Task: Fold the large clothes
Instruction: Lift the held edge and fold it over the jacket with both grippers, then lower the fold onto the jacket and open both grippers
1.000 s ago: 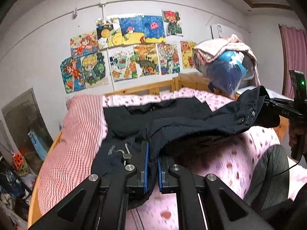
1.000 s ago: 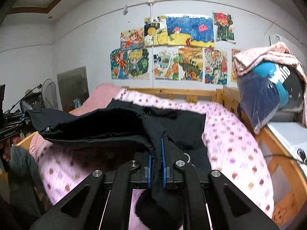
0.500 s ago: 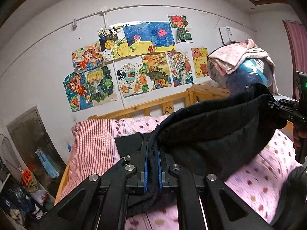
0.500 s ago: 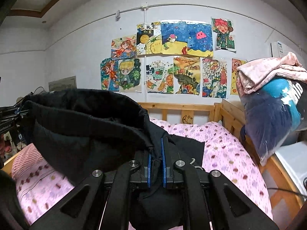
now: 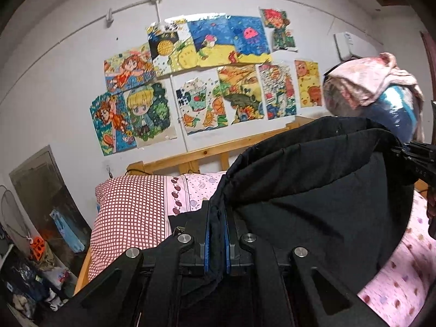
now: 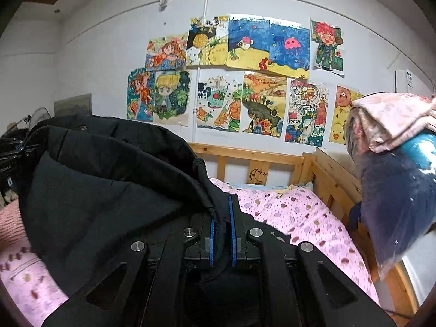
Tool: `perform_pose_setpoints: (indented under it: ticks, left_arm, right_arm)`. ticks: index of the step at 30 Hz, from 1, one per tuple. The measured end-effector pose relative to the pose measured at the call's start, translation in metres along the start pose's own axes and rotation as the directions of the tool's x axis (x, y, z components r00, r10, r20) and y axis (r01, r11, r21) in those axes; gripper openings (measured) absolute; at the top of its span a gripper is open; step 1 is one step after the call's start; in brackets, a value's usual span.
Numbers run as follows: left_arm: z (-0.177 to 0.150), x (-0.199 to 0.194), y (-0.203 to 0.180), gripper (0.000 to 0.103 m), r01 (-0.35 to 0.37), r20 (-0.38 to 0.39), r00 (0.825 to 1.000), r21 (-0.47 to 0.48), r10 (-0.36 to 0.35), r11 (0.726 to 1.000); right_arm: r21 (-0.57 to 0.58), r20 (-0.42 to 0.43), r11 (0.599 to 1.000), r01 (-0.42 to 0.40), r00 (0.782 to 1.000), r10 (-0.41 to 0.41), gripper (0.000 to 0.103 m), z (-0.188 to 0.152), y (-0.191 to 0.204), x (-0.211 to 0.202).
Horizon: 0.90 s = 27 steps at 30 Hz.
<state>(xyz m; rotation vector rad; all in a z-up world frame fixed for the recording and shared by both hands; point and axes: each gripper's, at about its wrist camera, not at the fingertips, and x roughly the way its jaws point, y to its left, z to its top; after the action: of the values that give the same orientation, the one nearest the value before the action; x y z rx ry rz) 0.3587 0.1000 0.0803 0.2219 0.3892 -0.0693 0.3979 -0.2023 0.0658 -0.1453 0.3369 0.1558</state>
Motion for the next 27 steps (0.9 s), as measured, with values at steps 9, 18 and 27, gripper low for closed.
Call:
perform_pose_setpoints:
  ticks: [9,18,27]
  left_arm:
    - [-0.005,0.073,0.002,0.008,-0.026,-0.076,0.997,-0.017,0.025,1.000]
    - [-0.017,0.119,0.002,0.008,-0.033,-0.135,0.990,-0.015,0.031,0.999]
    - [-0.033,0.159,0.004,0.008,-0.028,-0.208,0.978,-0.057,0.015,0.998]
  right_arm:
    - [-0.057,-0.070,0.998,0.017,0.997,-0.021,0.008,0.000,0.005,0.067]
    - [-0.074,-0.120,0.997,0.023,0.992,-0.031,0.008,-0.012,0.012,0.115]
    - [-0.092,-0.164,0.995,0.024,0.986,-0.039,0.008,-0.023,0.018,0.147]
